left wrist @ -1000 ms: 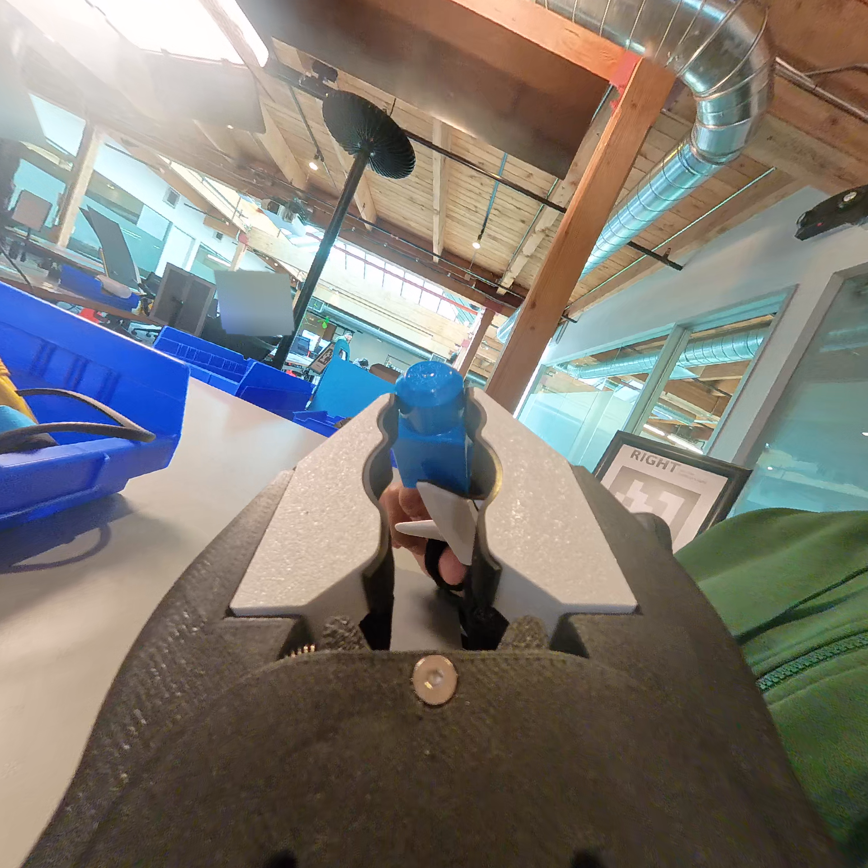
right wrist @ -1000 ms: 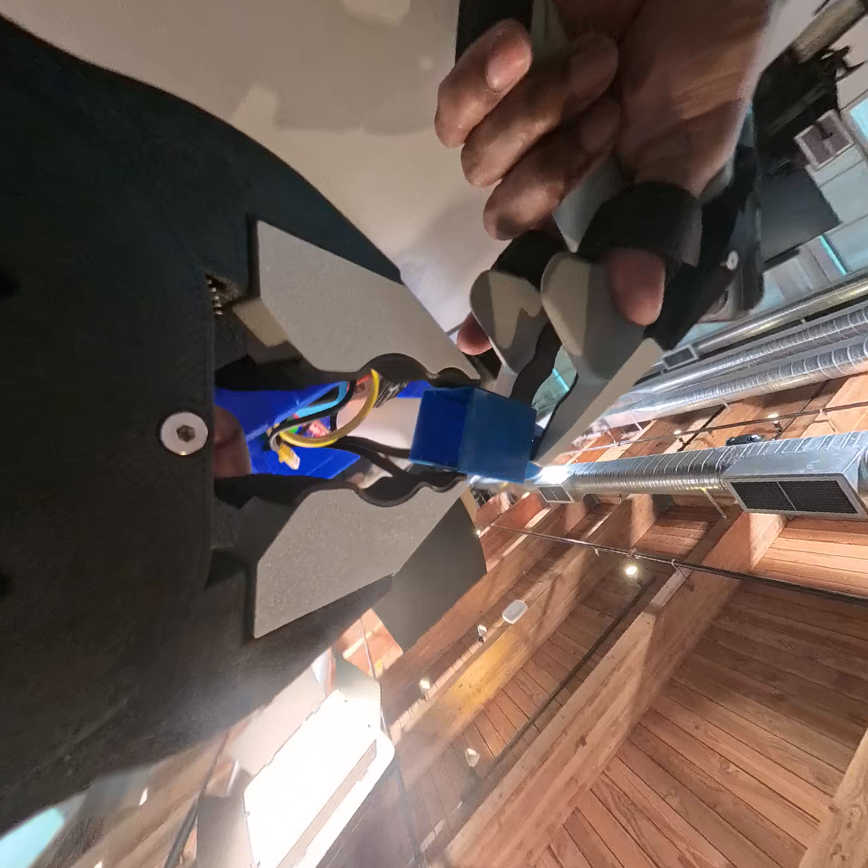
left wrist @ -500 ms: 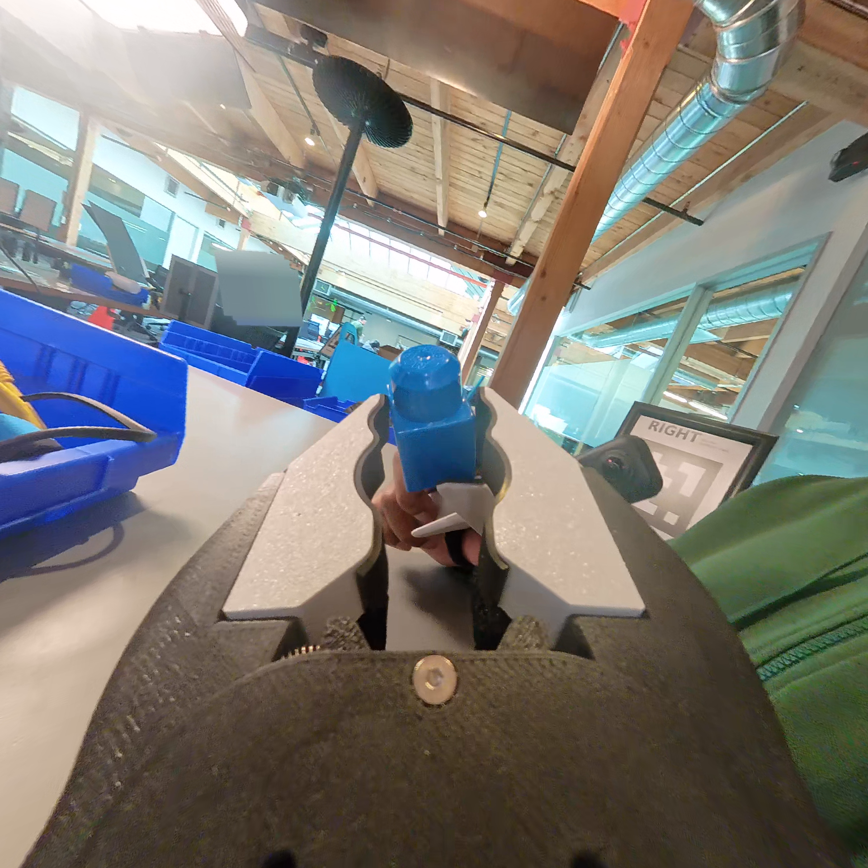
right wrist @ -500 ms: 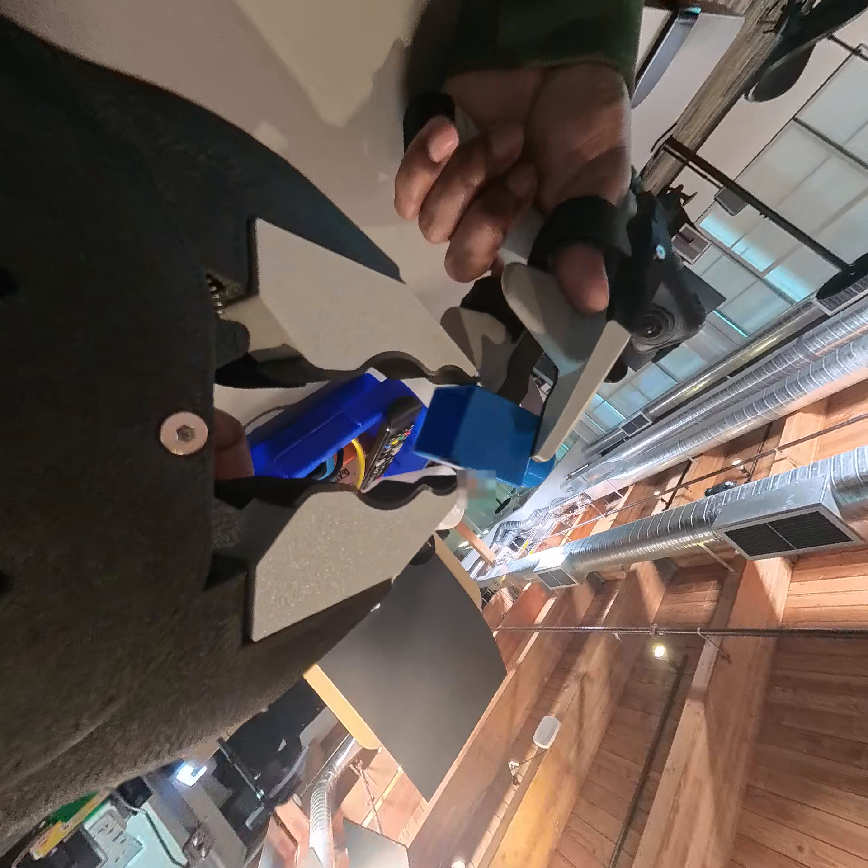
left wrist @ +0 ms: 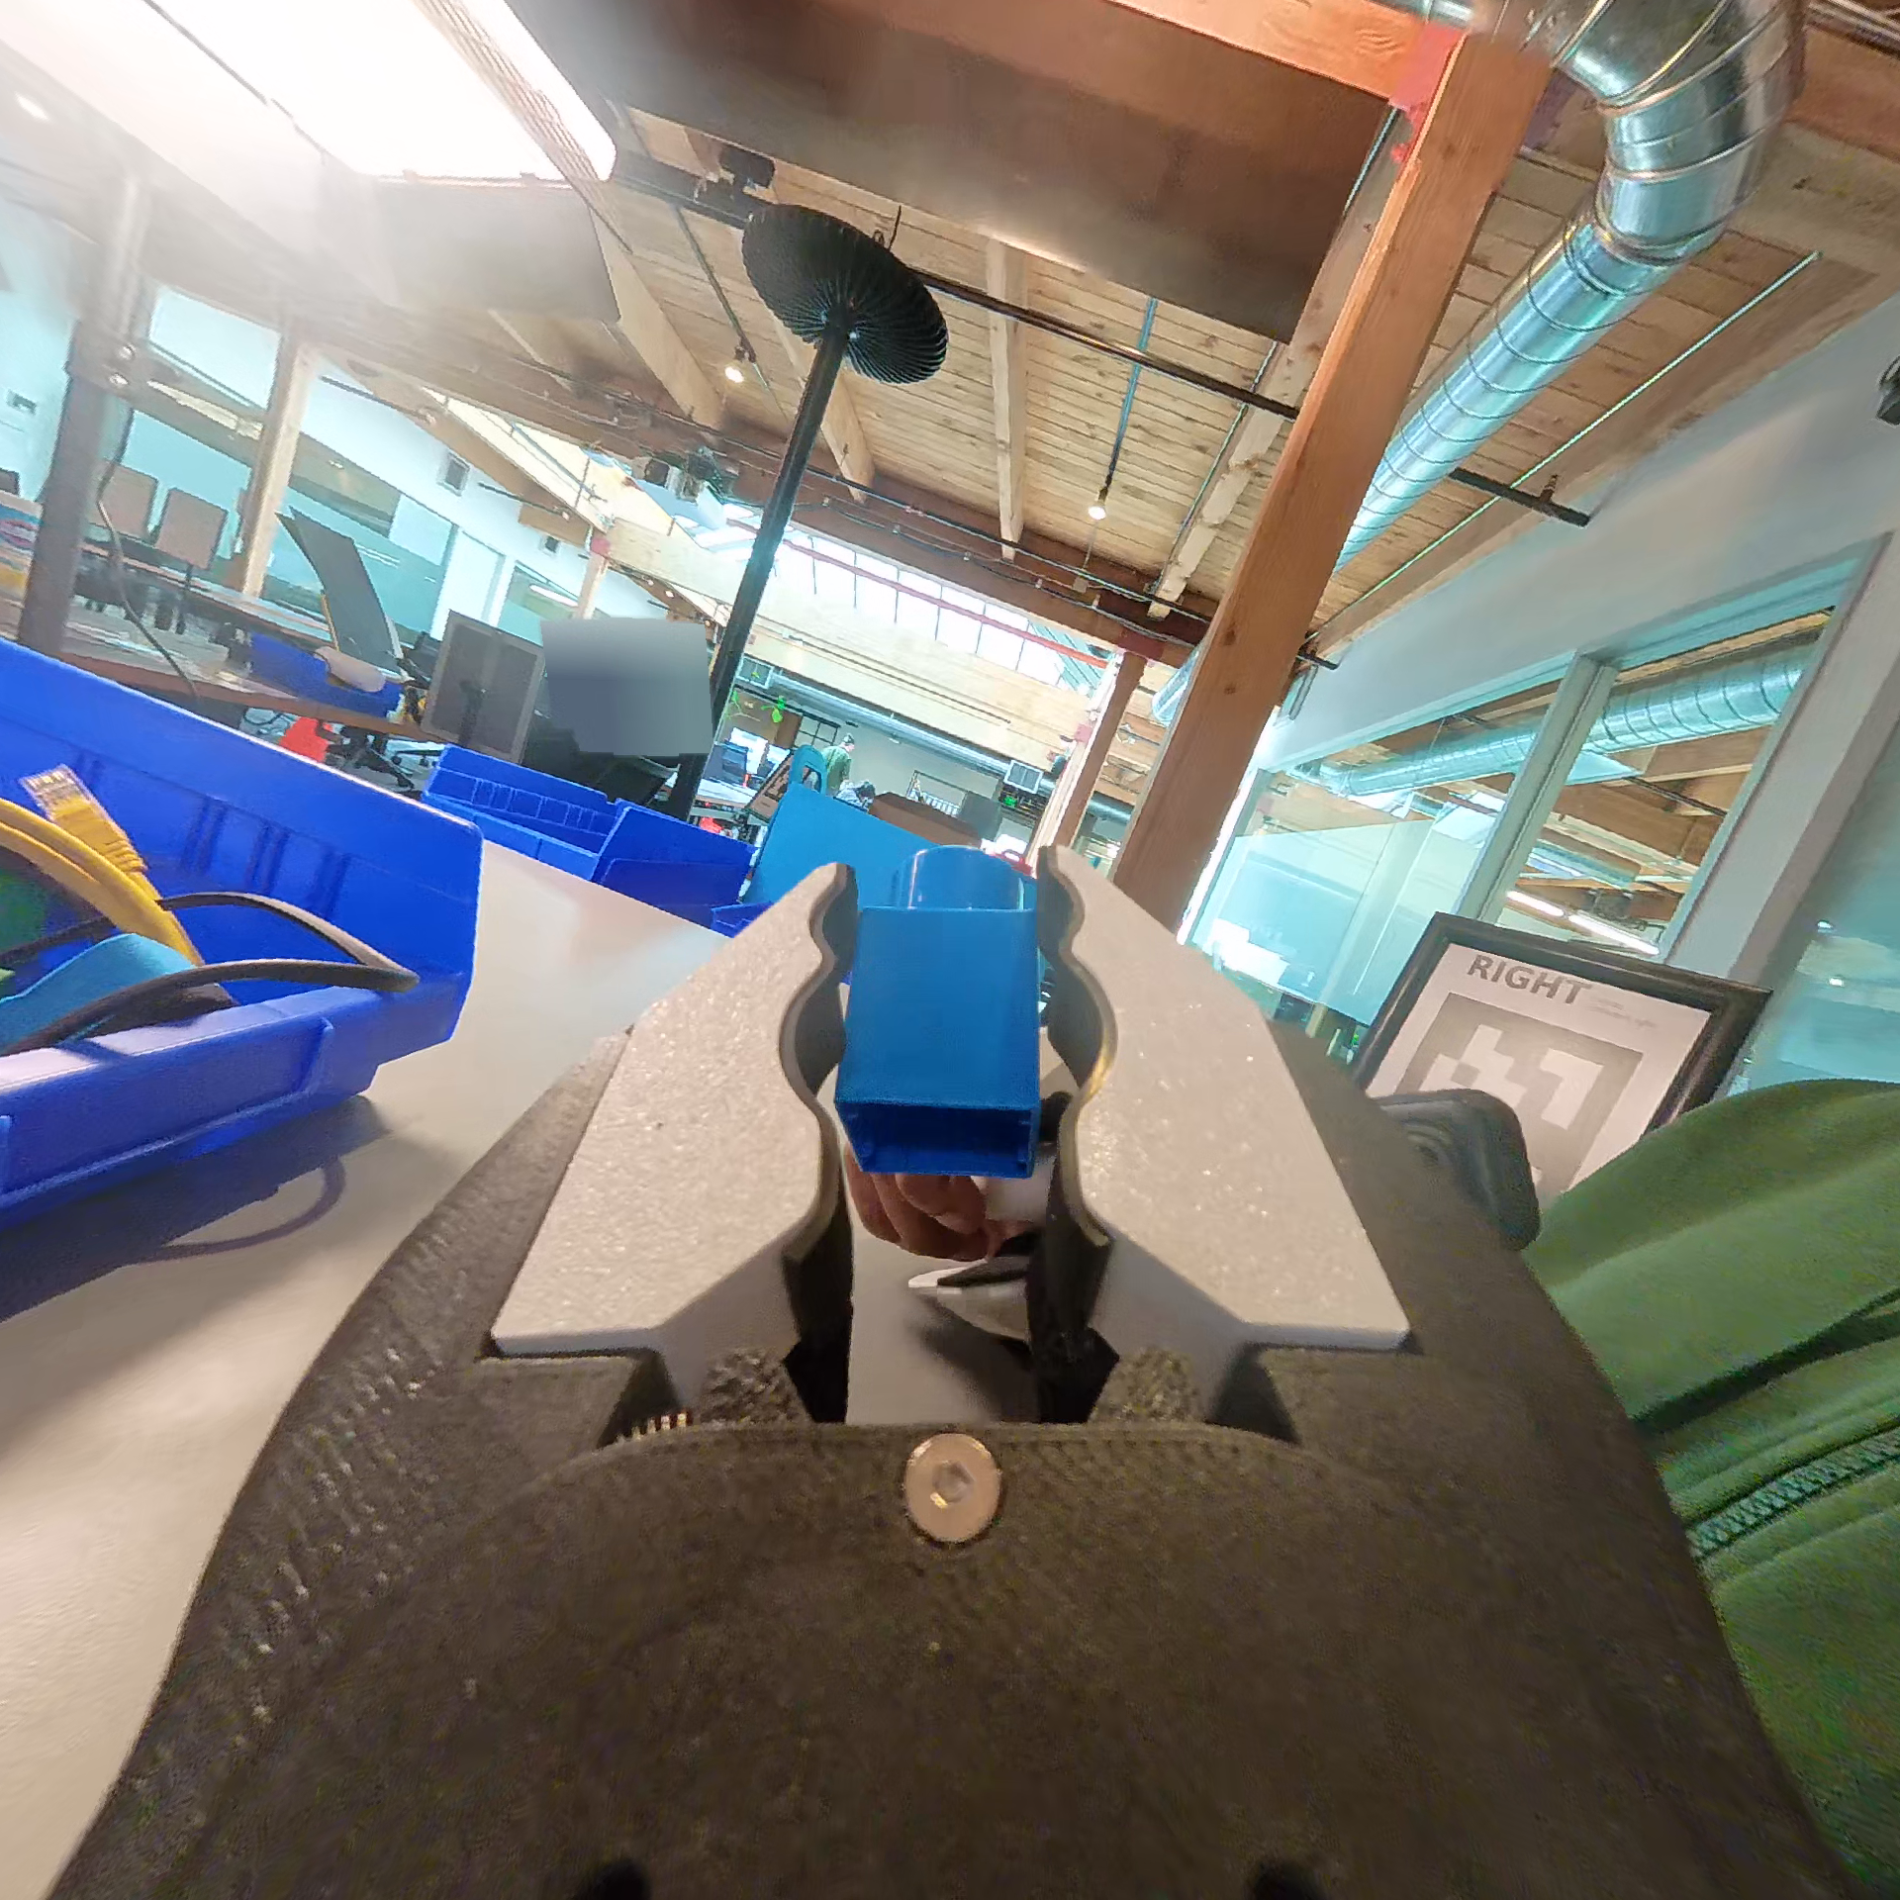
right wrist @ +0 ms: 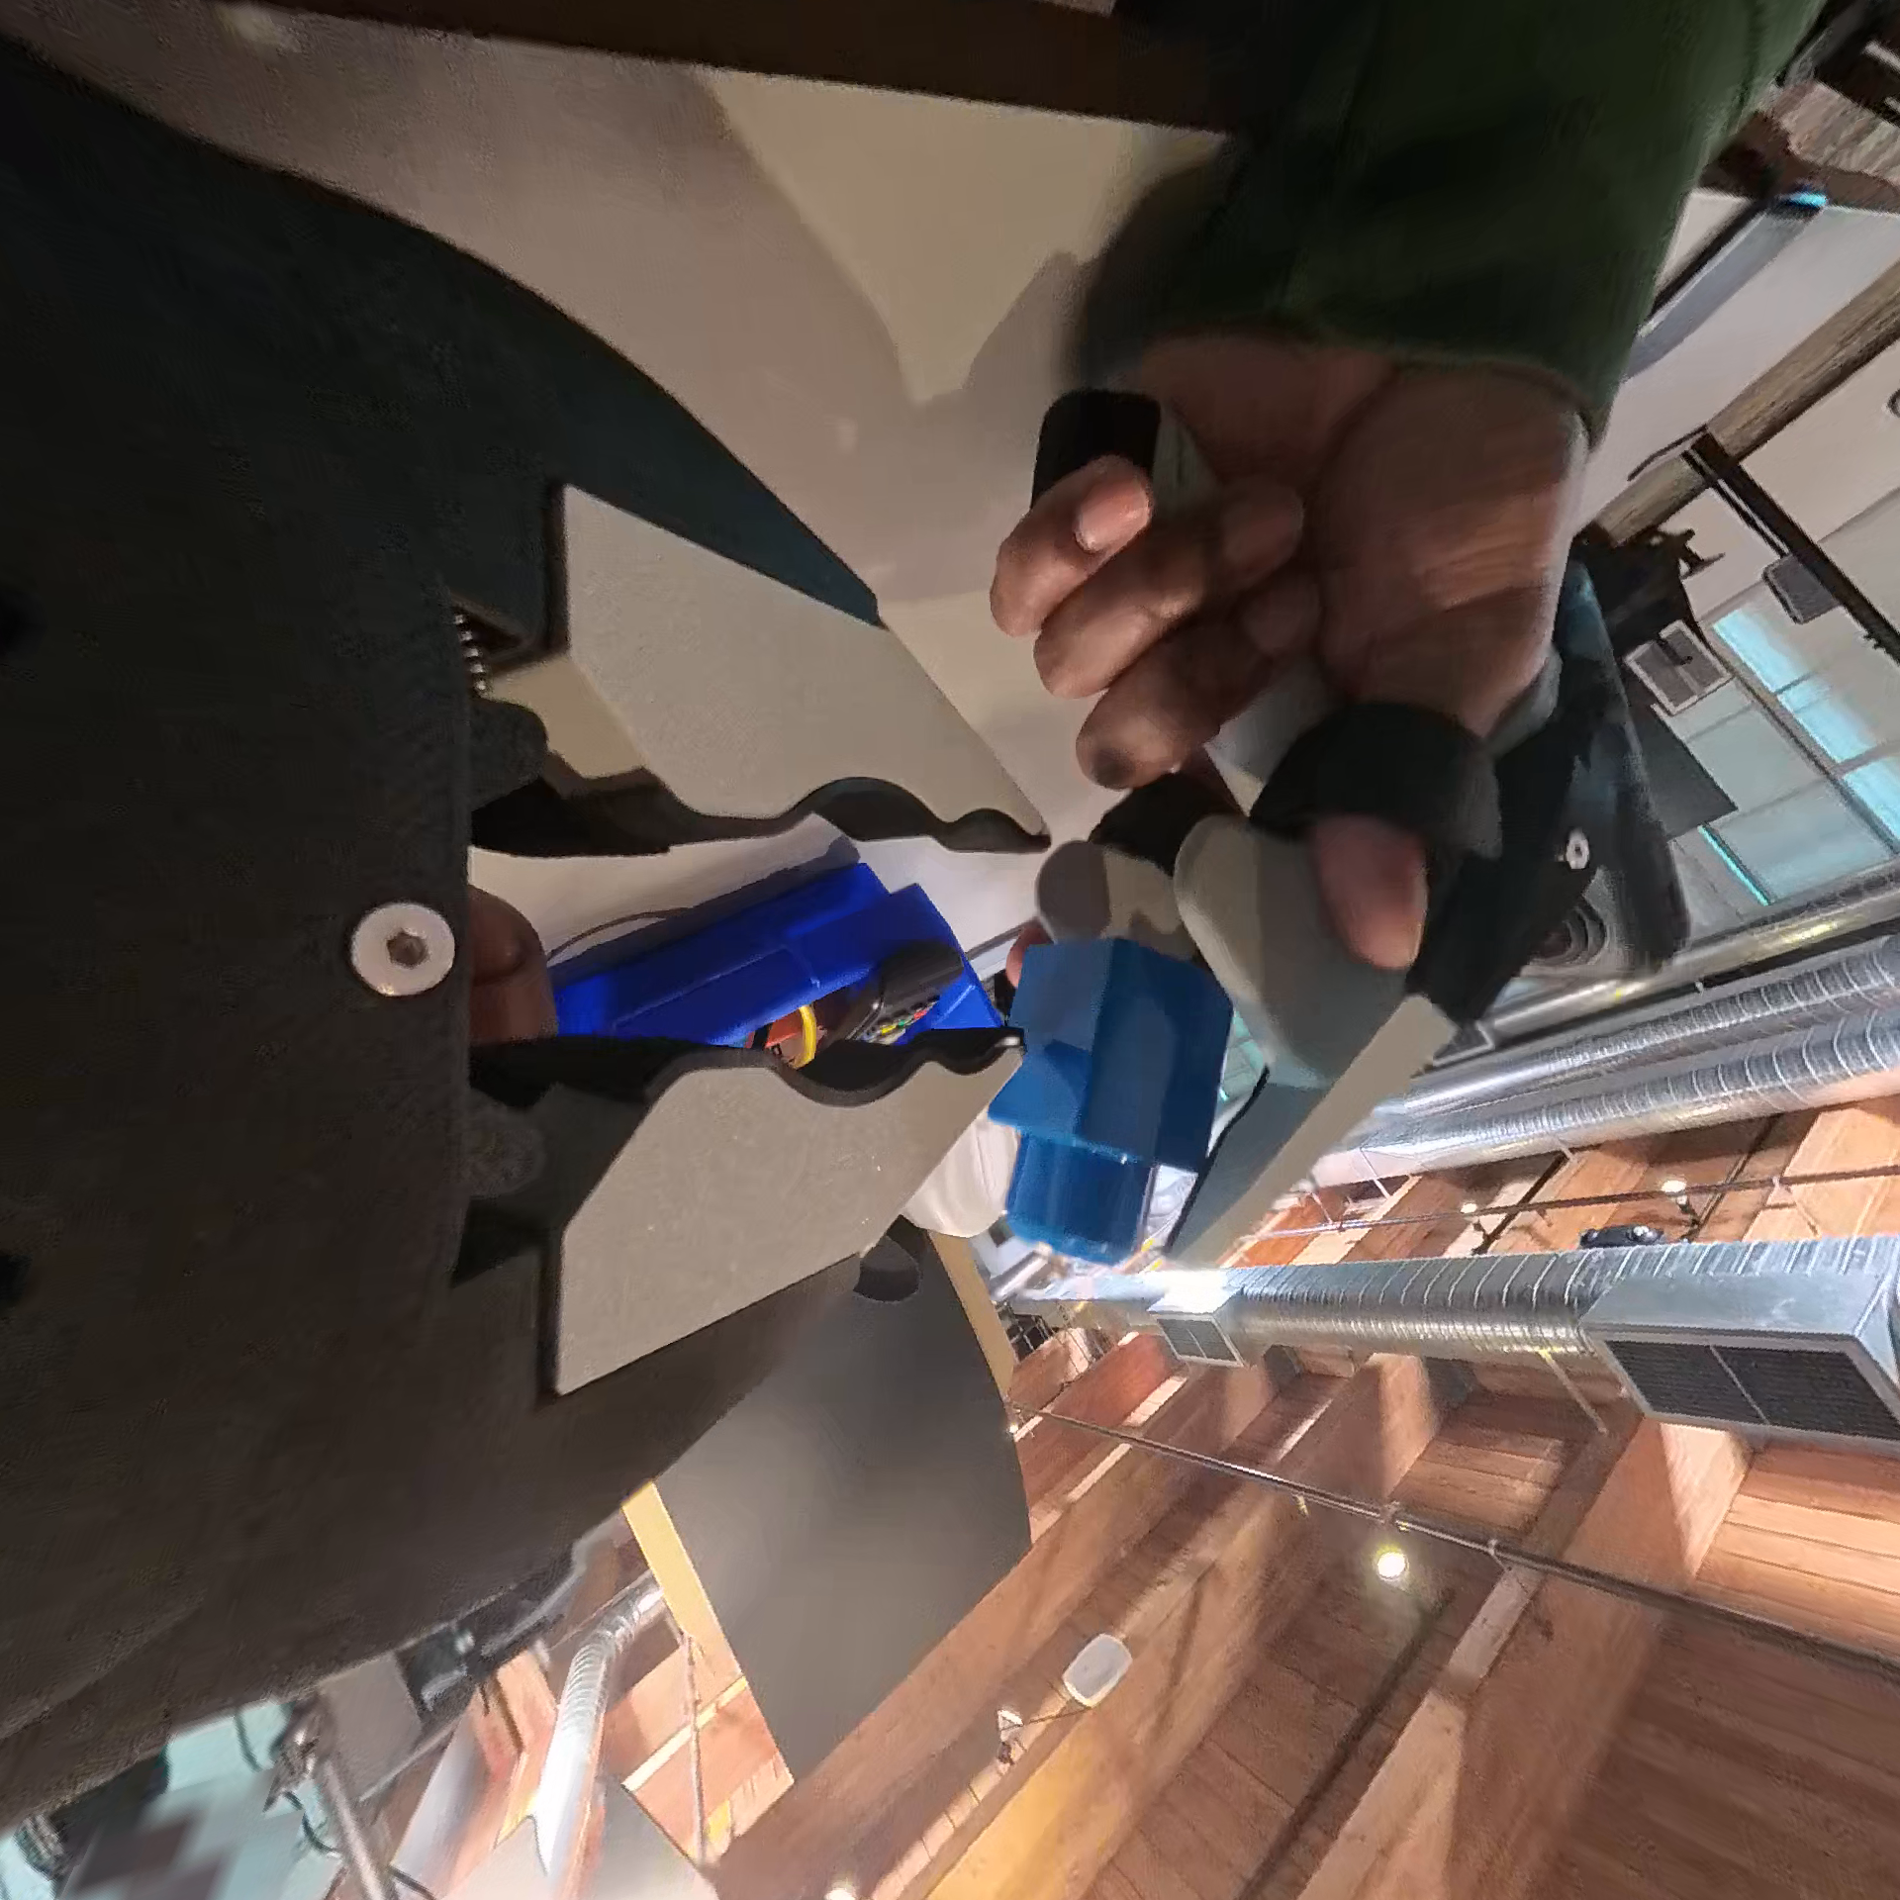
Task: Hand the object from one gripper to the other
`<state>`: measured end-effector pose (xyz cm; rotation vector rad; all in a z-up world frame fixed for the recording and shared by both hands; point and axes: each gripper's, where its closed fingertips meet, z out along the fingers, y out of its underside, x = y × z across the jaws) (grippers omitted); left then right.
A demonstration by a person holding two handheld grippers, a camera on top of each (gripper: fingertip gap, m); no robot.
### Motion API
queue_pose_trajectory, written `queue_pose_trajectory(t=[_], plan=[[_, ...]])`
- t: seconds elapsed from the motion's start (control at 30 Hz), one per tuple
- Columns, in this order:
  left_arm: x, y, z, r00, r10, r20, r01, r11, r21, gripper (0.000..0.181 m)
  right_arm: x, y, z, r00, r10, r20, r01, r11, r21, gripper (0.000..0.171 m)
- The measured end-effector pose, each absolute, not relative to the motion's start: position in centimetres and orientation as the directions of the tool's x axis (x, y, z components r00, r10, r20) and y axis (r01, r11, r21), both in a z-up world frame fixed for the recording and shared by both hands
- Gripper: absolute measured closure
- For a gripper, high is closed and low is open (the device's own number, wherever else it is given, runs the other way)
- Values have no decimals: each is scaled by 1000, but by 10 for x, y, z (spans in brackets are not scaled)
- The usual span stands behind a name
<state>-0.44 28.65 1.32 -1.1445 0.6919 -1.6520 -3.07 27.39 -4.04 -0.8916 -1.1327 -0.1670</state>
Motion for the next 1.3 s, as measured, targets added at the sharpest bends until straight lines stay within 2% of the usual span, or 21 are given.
queue_pose_trajectory(t=[0.23, 0.3, 0.43, 0.63, 0.87, 0.97, 1.07, 1.3], plan=[[-10, 293, 15, -62, -924, 378, 422, -367, -829, 145, -3, 280, -7, 633, 330, 700, 405, 630, -662, 134], [-7, 291, 14, -67, -925, 374, 409, -368, -835, 145, 0, 281, -4, 649, 336, 683, 387, 627, -676, 125], [-4, 286, 12, -85, -926, 367, 390, -370, -843, 146, -10, 281, -14, 597, 322, 735, 443, 631, -637, 103], [-1, 282, 12, -102, -927, 360, 380, -371, -848, 145, -17, 281, -19, 555, 262, 790, 509, 643, -572, 89], [6, 273, 10, -105, -941, 320, 366, -336, -868, 145, -15, 278, -13, 572, 234, 786, 502, 658, -561, 92], [8, 271, 9, -107, -942, 317, 356, -334, -873, 145, -16, 277, -13, 561, 216, 799, 515, 665, -541, 103], [9, 273, 8, -95, -940, 326, 354, -338, -872, 144, -15, 279, -15, 556, 205, 805, 530, 658, -534, 105], [8, 277, 8, -98, -928, 360, 358, -371, -857, 128, 1, 285, 0, 632, 148, 761, 525, 641, -561, 105]])
